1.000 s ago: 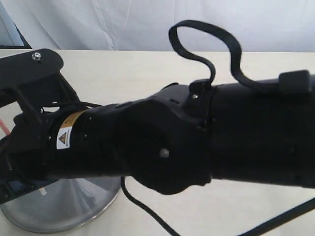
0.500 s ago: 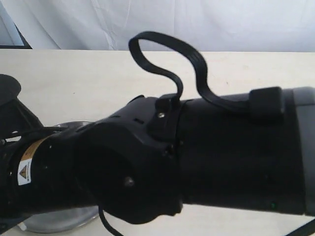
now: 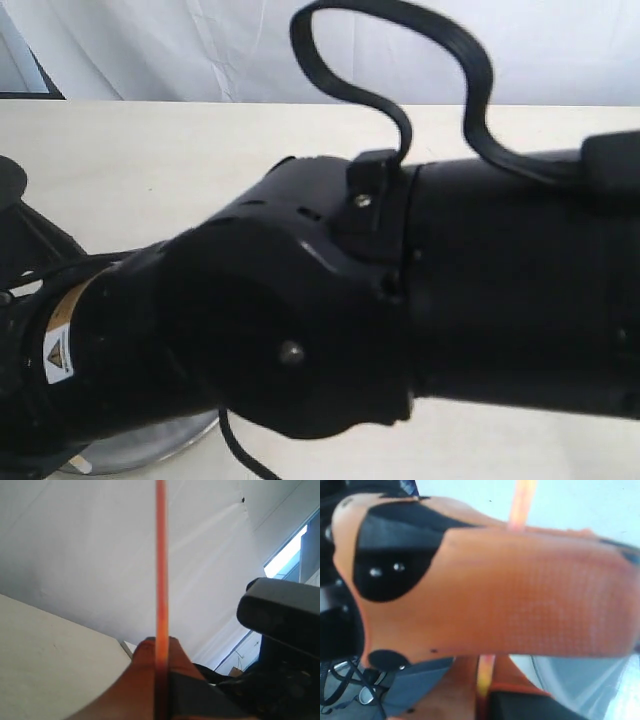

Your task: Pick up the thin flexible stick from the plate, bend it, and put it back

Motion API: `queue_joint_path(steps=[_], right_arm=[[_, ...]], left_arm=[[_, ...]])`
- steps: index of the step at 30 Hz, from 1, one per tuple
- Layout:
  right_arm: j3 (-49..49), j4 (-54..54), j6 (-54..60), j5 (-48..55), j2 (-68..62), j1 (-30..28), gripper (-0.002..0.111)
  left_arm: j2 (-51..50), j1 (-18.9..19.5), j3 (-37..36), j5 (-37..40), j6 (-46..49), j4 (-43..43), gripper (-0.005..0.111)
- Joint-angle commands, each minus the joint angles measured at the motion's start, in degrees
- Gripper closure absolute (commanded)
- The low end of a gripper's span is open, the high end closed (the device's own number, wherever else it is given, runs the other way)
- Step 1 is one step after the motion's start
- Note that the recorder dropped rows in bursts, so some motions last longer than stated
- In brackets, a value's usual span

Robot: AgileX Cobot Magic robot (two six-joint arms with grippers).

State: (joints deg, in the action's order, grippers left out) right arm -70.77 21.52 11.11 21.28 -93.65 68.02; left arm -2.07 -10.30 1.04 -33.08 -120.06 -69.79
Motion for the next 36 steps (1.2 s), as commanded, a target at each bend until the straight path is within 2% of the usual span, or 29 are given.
queue_joint_path(steps=[1, 2, 3, 4, 5, 6, 7, 10, 21, 26, 32, 36], right_arm=[[-1.0, -0.6, 0.3, -2.2, -1.5, 0.6, 0.096], [-1.0, -0.6, 0.3, -2.2, -1.8, 0.6, 0.089], [-1.0, -1.0, 0.3, -2.4, -2.3, 0.6, 0.072], [-1.0, -1.1, 0.3, -2.6, -2.8, 0.6, 0.06], [-1.0, -1.7, 0.3, -2.7, -3.3, 0.6, 0.055], [-1.0, -2.5, 0.3, -2.8, -3.9, 0.6, 0.055], [-1.0, -2.7, 0.3, -2.8, -4.4, 0.6, 0.06], [-1.0, -3.8, 0.3, -3.9, -6.5, 0.6, 0.108], [-1.0, -4.5, 0.4, -7.9, -8.9, 0.6, 0.108], [-1.0, -8.0, 0.5, -6.4, -9.3, 0.6, 0.108], [-1.0, -8.1, 0.5, -7.2, -12.3, -0.7, 0.108], [-1.0, -8.4, 0.9, -14.9, -13.8, -0.7, 0.108]], left_arm=[[0.0, -0.2, -1.0, 5.1, 0.8, 0.4, 0.106], [0.0, -0.2, -1.0, 5.1, 0.8, 0.4, 0.106], [0.0, -0.2, -1.0, 5.0, 0.8, 0.9, 0.106], [0.0, -0.2, -1.0, 4.8, 0.8, 1.8, 0.106], [0.0, -0.2, -1.0, 4.5, 0.8, 2.5, 0.106], [0.0, -0.2, -1.0, 4.2, 0.8, 4.2, 0.106], [0.0, -0.2, -1.0, 3.9, 0.8, 4.8, 0.106], [0.0, -0.6, -1.0, 2.2, 0.8, 6.3, 0.106], [0.0, -1.3, -1.0, 2.9, 0.8, 6.9, 0.106], [0.0, -1.3, -1.0, 0.5, 1.2, 10.5, 0.106], [0.0, -1.3, 1.3, -3.3, 2.3, 10.4, 0.106], [0.0, -1.3, 1.3, -5.2, 1.8, 11.1, 0.106]])
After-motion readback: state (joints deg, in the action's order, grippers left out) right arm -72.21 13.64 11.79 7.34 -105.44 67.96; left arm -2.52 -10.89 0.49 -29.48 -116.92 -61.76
